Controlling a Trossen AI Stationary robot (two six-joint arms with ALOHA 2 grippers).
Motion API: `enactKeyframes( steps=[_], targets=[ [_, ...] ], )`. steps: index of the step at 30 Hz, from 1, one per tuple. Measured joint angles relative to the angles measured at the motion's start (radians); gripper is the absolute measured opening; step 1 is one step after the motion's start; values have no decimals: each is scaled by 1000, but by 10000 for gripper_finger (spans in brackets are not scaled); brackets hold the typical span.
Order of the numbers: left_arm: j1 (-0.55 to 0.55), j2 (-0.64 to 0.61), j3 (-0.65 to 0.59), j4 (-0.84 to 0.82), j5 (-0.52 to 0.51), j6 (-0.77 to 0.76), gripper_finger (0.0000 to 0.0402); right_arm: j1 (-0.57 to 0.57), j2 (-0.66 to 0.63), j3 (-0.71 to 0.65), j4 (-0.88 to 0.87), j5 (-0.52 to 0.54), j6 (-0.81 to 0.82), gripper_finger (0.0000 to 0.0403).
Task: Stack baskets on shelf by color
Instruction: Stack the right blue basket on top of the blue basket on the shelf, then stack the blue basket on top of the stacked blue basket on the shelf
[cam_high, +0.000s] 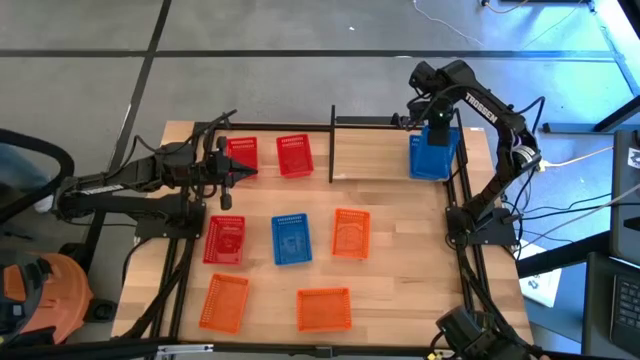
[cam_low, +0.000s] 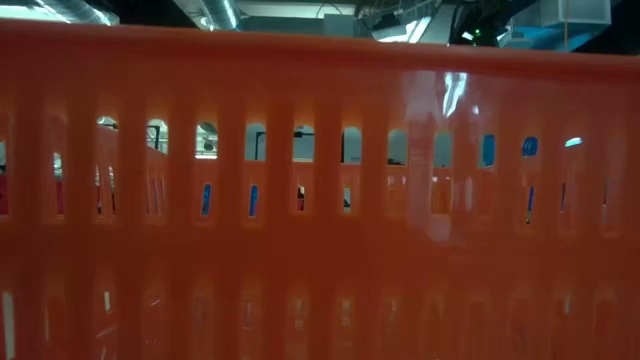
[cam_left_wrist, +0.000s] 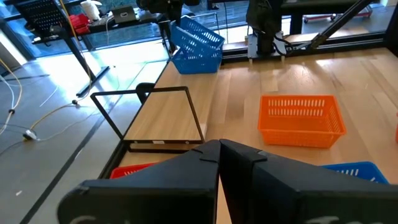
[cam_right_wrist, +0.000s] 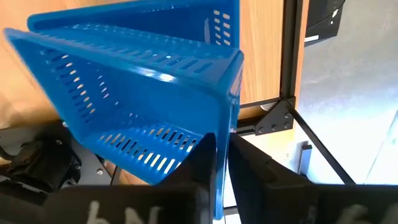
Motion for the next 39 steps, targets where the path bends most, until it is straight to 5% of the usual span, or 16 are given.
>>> enactKeyframes(
  steps=[16, 22, 30, 34, 39],
  targets=[
    [0, 0, 0, -1, -42, 1, 0, 32, -64, 98, 37, 39, 90, 72],
    [0, 0, 0, -1, -63, 1, 0, 123, -148, 278, -8, -288, 272, 28],
    [0, 0, 0, -2, -62, -32, 0, 307, -378, 311, -13, -422, 475, 2],
    [0, 0, 0, -2, 4, -141, 0, 438, -497, 261, 11, -423, 675, 1],
    [0, 0, 0, 7, 2, -98, 0, 615, -601, 147, 85, -372, 858, 1]
  ],
)
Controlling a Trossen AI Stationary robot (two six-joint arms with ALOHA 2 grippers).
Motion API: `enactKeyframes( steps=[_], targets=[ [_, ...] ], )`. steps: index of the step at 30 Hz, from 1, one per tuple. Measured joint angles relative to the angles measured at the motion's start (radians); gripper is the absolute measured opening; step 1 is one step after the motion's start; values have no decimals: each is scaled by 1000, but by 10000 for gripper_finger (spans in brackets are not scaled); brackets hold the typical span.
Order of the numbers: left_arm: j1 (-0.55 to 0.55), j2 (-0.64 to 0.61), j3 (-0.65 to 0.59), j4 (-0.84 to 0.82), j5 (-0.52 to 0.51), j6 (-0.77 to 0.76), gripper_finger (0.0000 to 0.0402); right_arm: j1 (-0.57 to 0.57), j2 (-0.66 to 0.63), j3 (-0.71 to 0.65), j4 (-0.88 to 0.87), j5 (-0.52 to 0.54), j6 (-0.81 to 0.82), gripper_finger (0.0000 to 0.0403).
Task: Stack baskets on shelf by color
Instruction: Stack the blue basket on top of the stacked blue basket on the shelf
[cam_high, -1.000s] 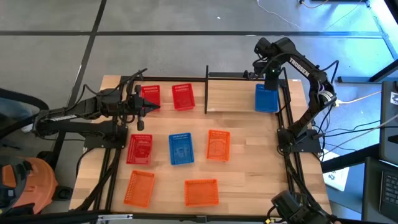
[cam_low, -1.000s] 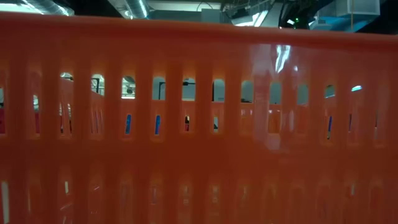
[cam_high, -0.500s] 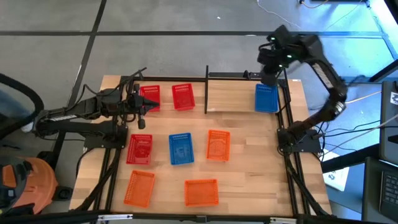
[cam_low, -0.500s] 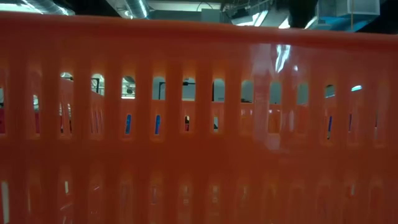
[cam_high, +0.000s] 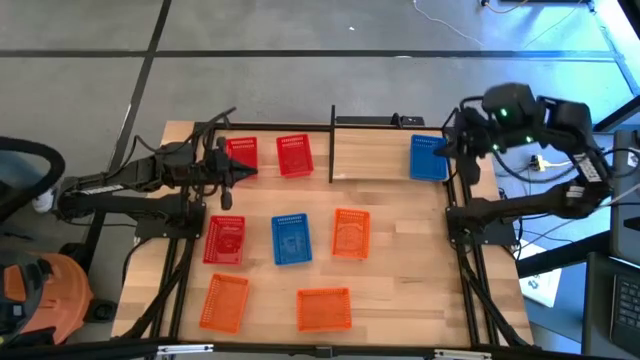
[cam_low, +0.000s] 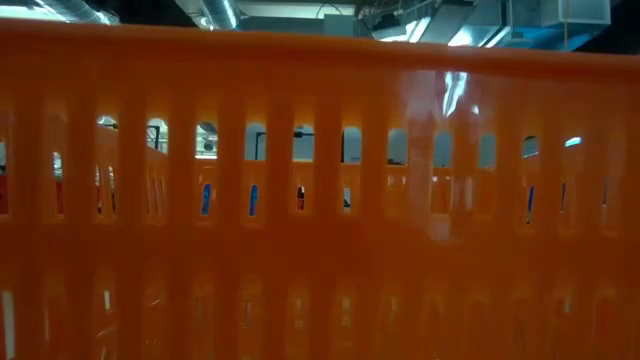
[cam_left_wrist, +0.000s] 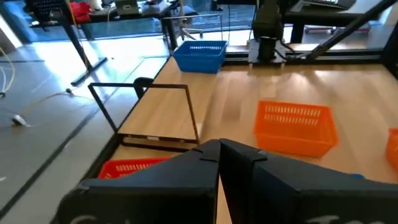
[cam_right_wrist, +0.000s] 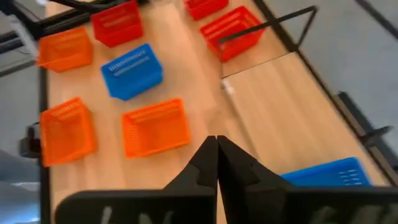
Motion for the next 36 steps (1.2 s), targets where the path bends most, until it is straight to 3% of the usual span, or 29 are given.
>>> enactKeyframes(
  steps=[4, 8, 11, 16, 24, 31, 36],
  targets=[
    [-1, 1, 13, 68, 4, -67, 0, 112, -51, -85, 22, 75, 92, 0],
    [-23, 29, 125, -6, -7, -60, 0, 204, -86, -145, 146, 83, 105, 0],
    [-39, 93, 249, -196, -49, -72, 0, 248, -100, -170, 203, 101, 82, 0],
    [-86, 246, 491, -514, -31, -182, 0, 296, -100, -177, 200, 169, 71, 0],
    [-116, 419, 793, -816, 5, -513, 6, 317, -99, -178, 200, 173, 2, 0],
    [-116, 483, 829, -929, 11, -713, 64, 317, -99, -178, 199, 172, -60, 0],
    [-119, 555, 828, -953, 9, -636, 94, 316, -99, -178, 186, 158, -62, 0]
  ],
)
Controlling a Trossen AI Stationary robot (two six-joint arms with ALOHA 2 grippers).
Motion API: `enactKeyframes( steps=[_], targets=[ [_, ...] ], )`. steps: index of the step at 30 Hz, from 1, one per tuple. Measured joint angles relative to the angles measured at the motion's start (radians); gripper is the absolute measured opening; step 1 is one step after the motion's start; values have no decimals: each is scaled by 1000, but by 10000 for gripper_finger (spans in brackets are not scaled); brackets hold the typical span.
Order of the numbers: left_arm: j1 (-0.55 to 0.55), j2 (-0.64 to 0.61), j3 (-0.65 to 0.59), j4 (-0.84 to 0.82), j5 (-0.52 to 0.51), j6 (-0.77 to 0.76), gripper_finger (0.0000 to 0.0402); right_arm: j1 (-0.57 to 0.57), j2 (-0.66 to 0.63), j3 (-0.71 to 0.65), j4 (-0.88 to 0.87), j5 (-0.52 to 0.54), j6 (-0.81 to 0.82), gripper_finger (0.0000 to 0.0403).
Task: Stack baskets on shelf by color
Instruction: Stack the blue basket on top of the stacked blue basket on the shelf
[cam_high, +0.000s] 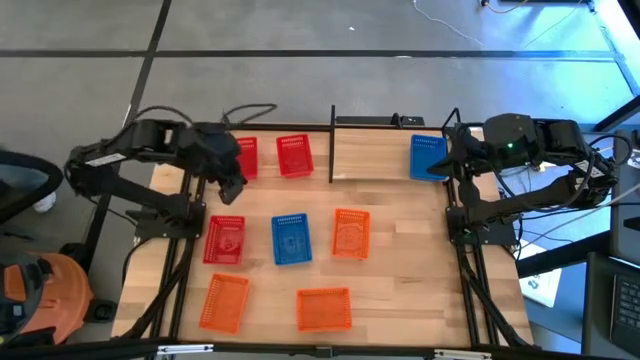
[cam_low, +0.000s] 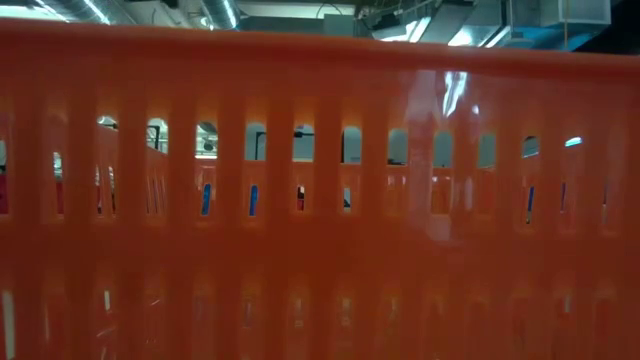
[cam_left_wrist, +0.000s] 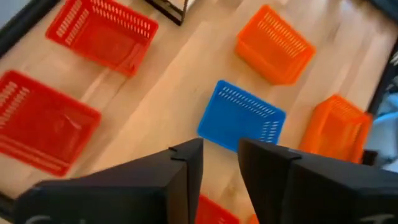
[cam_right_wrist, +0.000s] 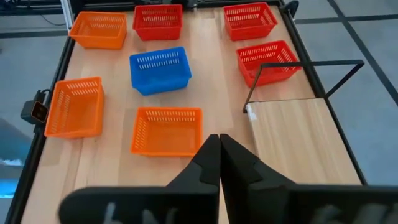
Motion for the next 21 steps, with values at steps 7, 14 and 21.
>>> enactKeyframes(
  steps=[7, 14, 21],
  targets=[
    [-85, 138, -20, 38, -6, 498, 96, 0, 0, 0, -7, -5, -40, 0],
    [-107, 246, -136, 239, -10, 517, 96, 0, 0, 0, -23, -5, -71, 0],
    [-115, 323, -306, 419, -9, 434, 96, 0, 0, 0, -22, -5, -70, 0]
  ],
)
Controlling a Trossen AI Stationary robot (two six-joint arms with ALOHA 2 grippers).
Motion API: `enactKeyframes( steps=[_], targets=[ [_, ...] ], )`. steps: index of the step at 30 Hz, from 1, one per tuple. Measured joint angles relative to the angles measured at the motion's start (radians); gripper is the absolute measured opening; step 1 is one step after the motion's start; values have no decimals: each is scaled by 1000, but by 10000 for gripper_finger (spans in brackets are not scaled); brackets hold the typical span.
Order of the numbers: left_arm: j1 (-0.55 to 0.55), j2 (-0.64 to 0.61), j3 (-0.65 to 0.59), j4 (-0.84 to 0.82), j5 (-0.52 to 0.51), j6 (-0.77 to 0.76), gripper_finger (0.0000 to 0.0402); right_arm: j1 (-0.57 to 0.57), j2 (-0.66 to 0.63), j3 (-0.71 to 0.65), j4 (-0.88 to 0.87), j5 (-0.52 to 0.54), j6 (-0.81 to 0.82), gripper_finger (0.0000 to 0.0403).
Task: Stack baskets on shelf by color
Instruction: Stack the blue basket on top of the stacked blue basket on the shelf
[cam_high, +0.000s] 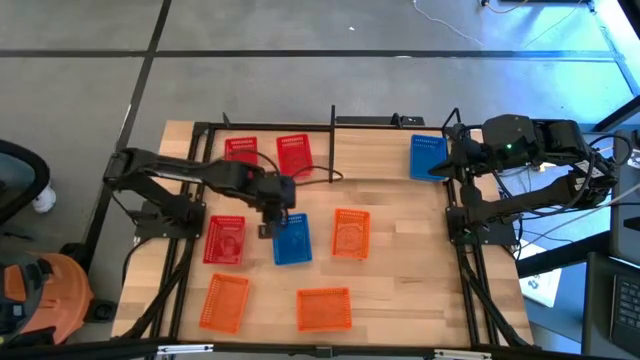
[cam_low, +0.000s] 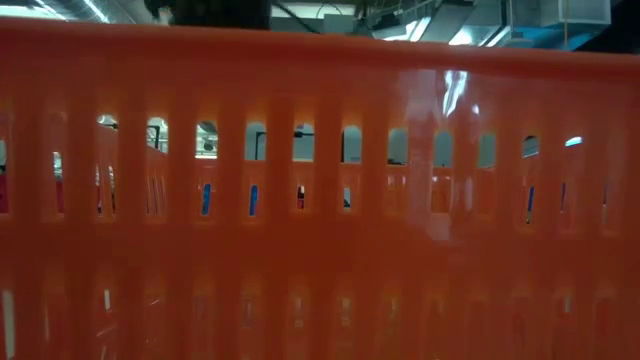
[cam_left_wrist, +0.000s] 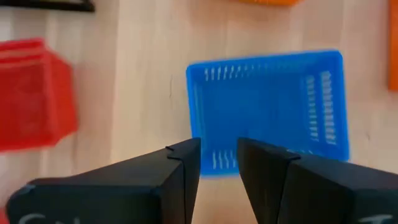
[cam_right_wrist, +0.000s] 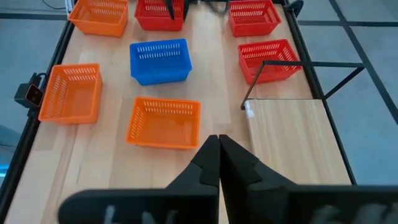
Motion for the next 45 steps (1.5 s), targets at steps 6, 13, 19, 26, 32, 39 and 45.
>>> enactKeyframes(
  steps=[6, 13, 19, 26, 32, 39, 45],
  targets=[
    [1, 34, -107, 89, -1, -7, 96, 0, 0, 0, 6, 0, 8, 0],
    [3, 53, -191, 238, -3, 16, 96, 0, 0, 0, 5, 0, 29, 0],
    [7, 51, -262, 297, -28, 36, 96, 0, 0, 0, 1, 0, 26, 0],
    [14, 51, -279, 307, -127, 33, 96, 0, 0, 0, 0, 0, 26, 0],
    [35, 51, -279, 307, -99, 29, 96, 0, 0, 0, -3, 0, 26, 0],
    [50, 51, -279, 313, -24, 3, 96, 0, 0, 0, -15, 0, 26, 0],
    [50, 56, -279, 313, -10, 3, 96, 0, 0, 0, -19, 0, 26, 0]
  ],
)
